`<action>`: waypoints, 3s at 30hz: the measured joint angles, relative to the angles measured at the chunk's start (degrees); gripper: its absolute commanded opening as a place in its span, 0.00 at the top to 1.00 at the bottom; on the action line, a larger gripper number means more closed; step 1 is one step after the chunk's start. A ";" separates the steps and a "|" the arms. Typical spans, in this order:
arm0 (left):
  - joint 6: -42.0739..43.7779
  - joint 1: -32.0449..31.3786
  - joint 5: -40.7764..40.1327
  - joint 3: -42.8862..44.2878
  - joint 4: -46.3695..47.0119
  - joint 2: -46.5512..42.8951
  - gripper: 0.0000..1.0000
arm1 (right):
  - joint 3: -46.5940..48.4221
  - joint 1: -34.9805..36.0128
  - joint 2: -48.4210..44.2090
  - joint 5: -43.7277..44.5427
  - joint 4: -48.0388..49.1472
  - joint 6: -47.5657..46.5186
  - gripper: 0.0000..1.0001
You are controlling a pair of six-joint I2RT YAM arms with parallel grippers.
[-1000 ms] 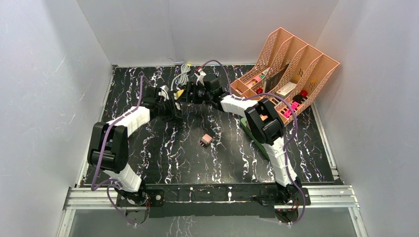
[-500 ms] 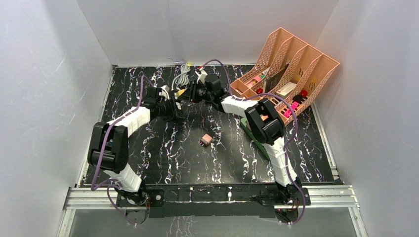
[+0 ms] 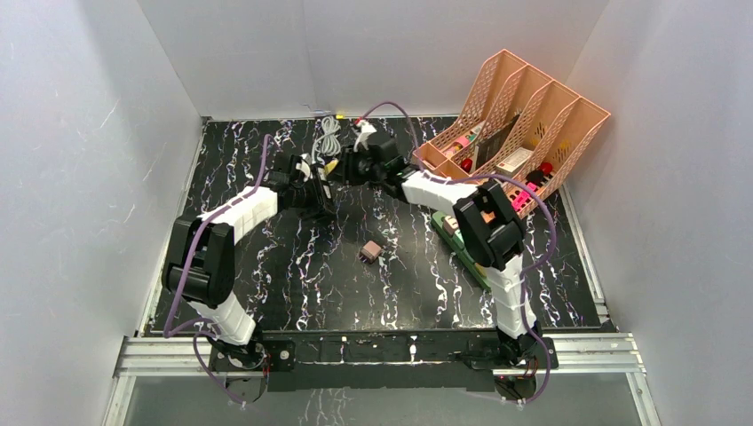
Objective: Pull the plug off the socket
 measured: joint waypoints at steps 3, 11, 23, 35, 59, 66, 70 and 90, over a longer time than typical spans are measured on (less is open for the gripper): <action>-0.63 -0.13 -2.64 0.28 -1.11 0.35 1.00 | -2.99 -5.44 -0.26 -12.94 6.01 6.40 1.00; -0.31 2.34 -8.26 0.00 -3.91 2.12 1.00 | -12.02 -4.90 -7.30 -19.71 1.75 -1.22 1.00; 8.92 19.39 0.76 23.61 -8.41 13.22 0.85 | -15.93 -4.00 -4.13 -24.22 -16.15 -11.65 0.31; 13.73 26.05 0.15 32.13 -12.87 20.94 0.41 | -16.83 -3.41 -9.77 -16.17 -18.14 -15.89 0.06; 13.62 28.50 -18.25 17.62 -13.22 3.76 0.02 | -20.70 -3.26 -17.90 -12.61 -17.90 -16.13 0.05; 14.73 28.50 -22.56 6.99 -13.62 -2.67 0.05 | -25.99 -3.26 -22.23 -12.87 -17.55 -14.71 0.05; 15.19 28.50 -24.41 2.60 -13.99 -3.80 0.09 | -27.74 -3.26 -24.09 -13.42 -17.00 -14.16 0.05; 14.43 28.61 -20.85 -2.80 -13.51 -8.26 1.00 | -30.08 -3.26 -27.74 -14.34 -15.30 -13.99 0.05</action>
